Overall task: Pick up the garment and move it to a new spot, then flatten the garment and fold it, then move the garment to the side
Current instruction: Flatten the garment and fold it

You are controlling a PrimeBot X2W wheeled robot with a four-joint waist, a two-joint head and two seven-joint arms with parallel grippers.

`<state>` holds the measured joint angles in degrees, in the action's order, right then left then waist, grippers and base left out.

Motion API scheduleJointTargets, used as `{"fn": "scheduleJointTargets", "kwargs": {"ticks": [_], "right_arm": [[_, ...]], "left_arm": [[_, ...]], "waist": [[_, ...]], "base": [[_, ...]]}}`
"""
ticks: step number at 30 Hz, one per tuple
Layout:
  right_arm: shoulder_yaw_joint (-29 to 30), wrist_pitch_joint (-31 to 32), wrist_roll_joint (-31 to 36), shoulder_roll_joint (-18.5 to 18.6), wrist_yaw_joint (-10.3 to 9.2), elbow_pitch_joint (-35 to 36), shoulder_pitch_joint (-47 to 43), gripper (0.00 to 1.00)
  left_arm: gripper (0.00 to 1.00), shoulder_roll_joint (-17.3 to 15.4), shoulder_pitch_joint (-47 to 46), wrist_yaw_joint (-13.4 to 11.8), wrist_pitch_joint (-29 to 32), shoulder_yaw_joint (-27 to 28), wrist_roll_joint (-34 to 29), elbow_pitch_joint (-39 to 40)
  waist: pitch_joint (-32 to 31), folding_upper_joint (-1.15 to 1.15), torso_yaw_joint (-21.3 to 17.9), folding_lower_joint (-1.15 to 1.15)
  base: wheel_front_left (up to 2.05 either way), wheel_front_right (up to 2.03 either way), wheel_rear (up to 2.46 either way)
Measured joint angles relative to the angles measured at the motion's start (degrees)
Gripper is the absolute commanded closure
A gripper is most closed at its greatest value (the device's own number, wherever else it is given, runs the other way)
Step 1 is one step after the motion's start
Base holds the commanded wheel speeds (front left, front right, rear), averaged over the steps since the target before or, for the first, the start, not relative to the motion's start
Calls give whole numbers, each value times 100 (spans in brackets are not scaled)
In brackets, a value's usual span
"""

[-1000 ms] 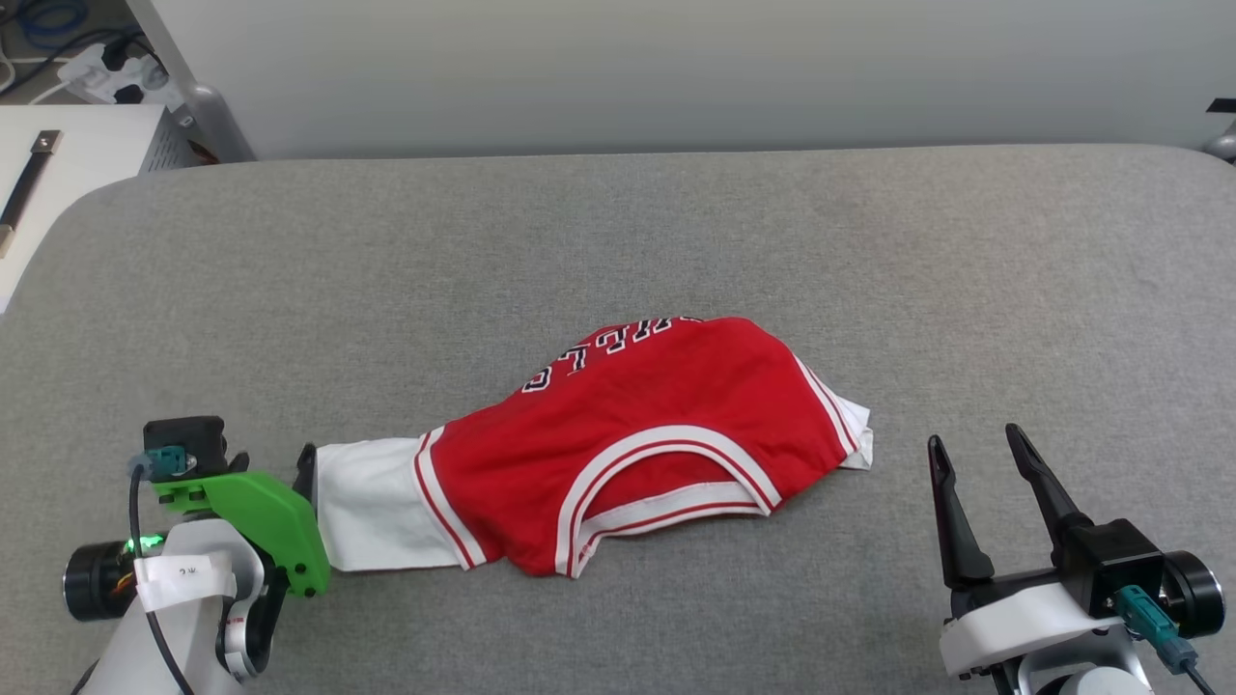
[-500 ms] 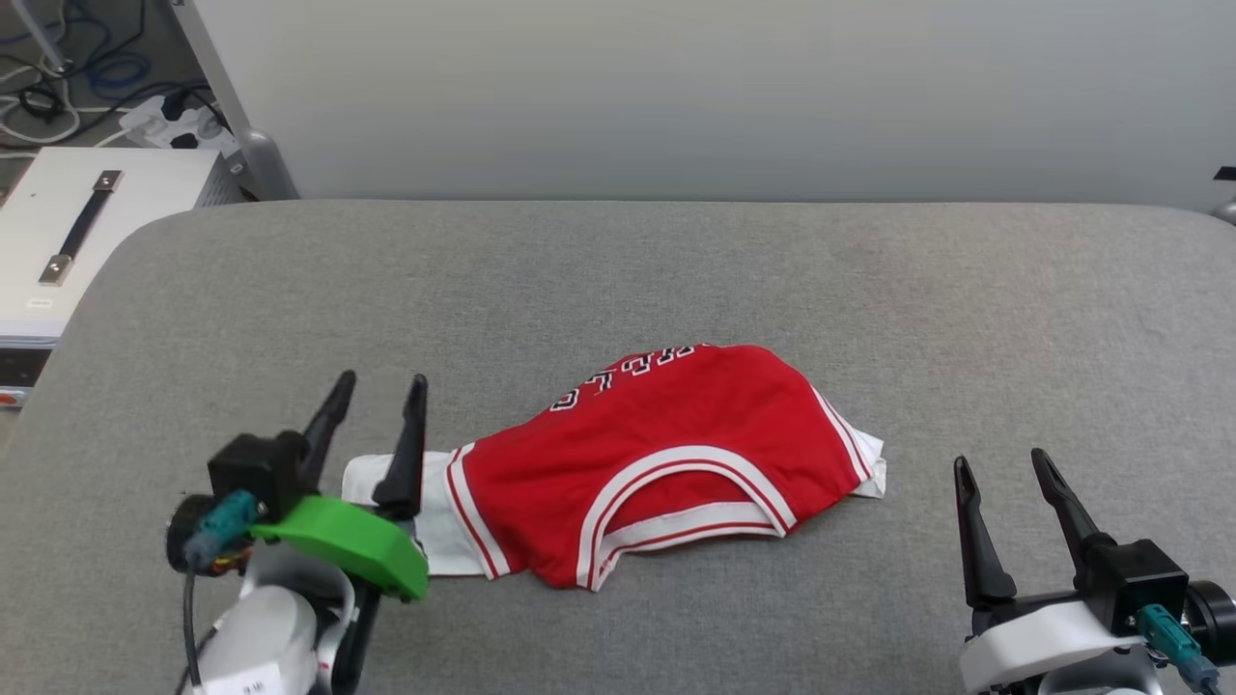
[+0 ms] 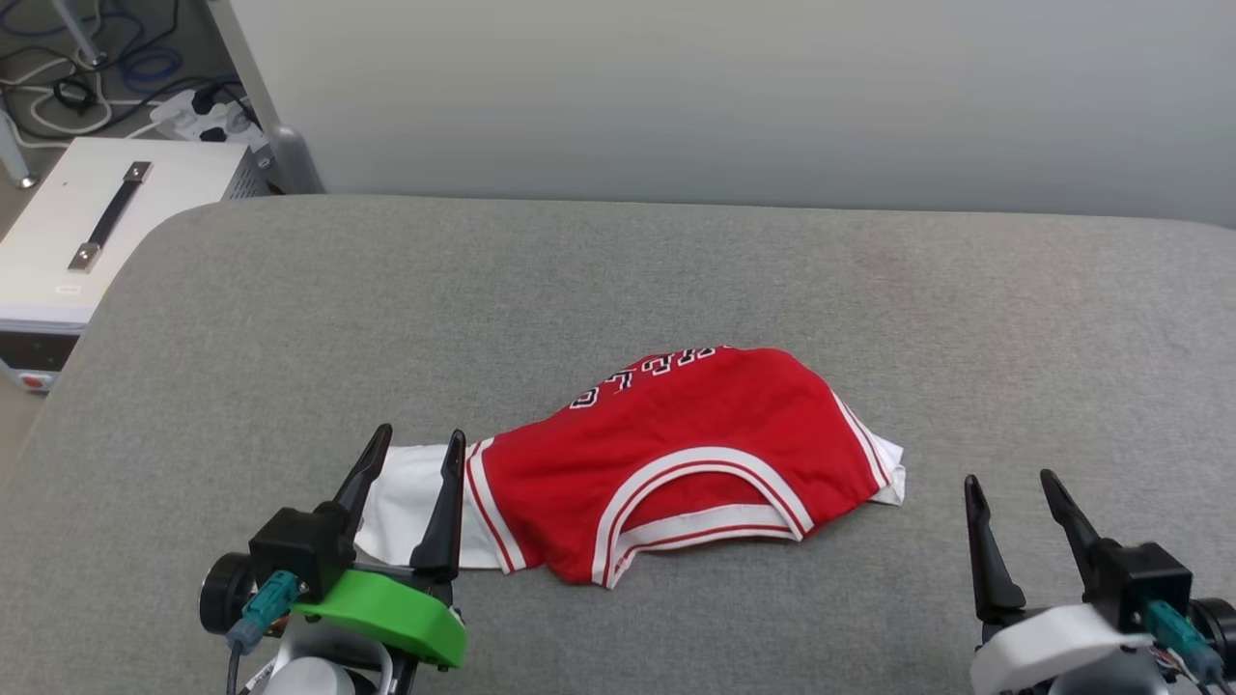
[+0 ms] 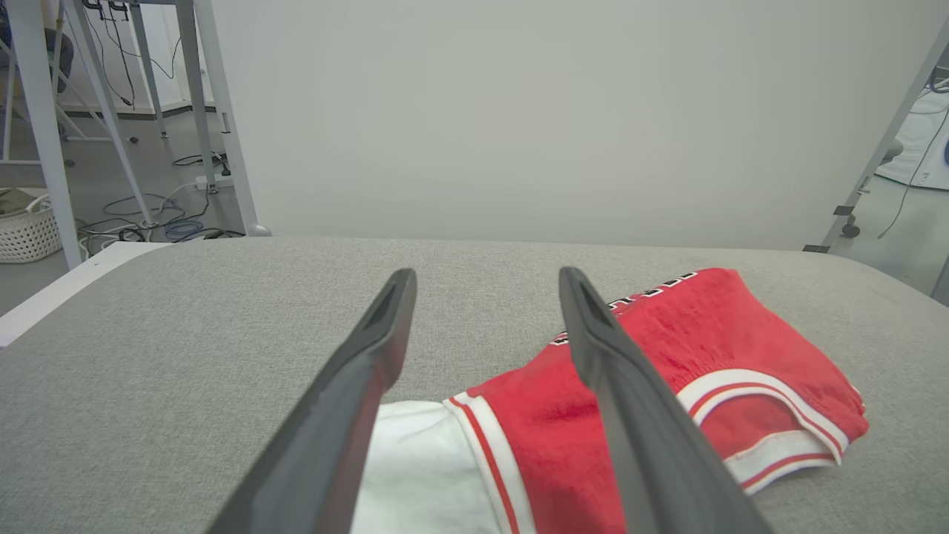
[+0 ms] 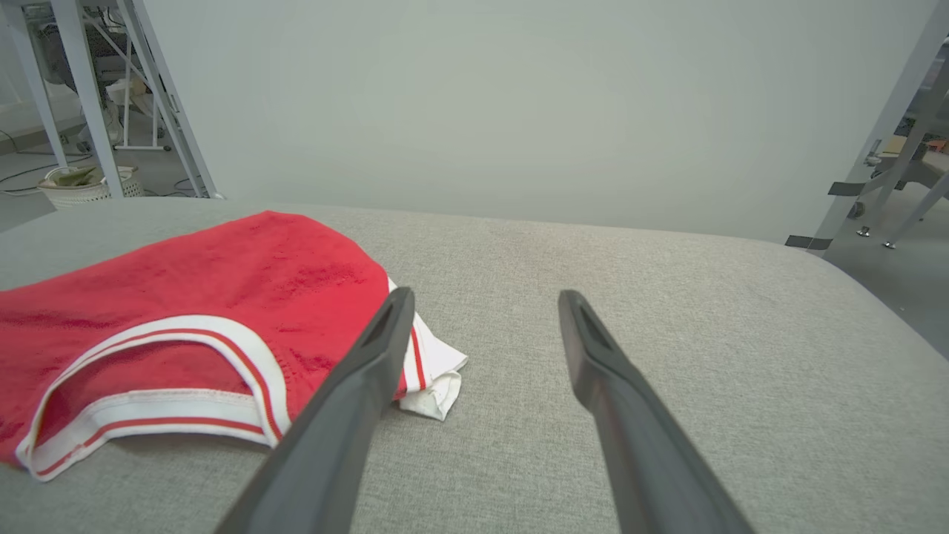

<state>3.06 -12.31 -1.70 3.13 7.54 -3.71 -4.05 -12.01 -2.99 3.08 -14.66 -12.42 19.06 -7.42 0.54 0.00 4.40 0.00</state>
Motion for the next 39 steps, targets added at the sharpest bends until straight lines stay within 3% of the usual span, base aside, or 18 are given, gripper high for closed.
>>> {"fn": "scheduleJointTargets", "kwargs": {"ticks": [5,6,7,14,21,33,34,35,36,39], "right_arm": [[-370,1330,-430,521,0,16,421,0],[-728,2446,-923,1068,0,1,890,0],[-814,2835,-1179,1230,0,-19,1073,0],[-1060,4925,-2387,1723,-1,-442,2014,0],[-1109,5625,-2468,1806,-1,-927,2370,0],[-1462,5530,-2554,1739,-10,-1344,2405,0],[-1504,5499,-2597,1739,-10,-1370,2405,47],[-1595,5443,-2613,1750,-10,-1372,2405,63],[-1653,5360,-2629,1758,-10,-1371,2405,100],[-1816,4966,-2698,1788,-9,-1386,2397,100]], "left_arm": [[0,87,-17,53,0,31,-71,30],[0,146,-66,80,-1,40,-122,13],[0,166,-97,111,-1,42,-151,-4],[0,327,-257,208,-1,63,-241,-122],[0,432,-403,276,-1,107,-307,-180],[0,506,-478,332,0,205,-396,-247],[0,510,-478,333,-1,220,-397,-264],[0,510,-478,349,-1,237,-397,-285],[0,512,-478,357,-1,247,-398,-299],[0,524,-478,374,0,264,-404,-349]], "waist": [[160,0,104,0],[283,0,168,0],[331,0,195,0],[601,0,432,0],[827,0,704,0],[1128,0,962,0],[1131,0,958,0],[1130,0,945,0],[1124,0,933,0],[1063,0,888,0]], "base": [[0,0,0],[0,0,0],[0,0,0],[0,0,0],[0,0,0],[0,0,0],[0,0,0],[0,0,0],[0,0,0],[0,0,0]]}}
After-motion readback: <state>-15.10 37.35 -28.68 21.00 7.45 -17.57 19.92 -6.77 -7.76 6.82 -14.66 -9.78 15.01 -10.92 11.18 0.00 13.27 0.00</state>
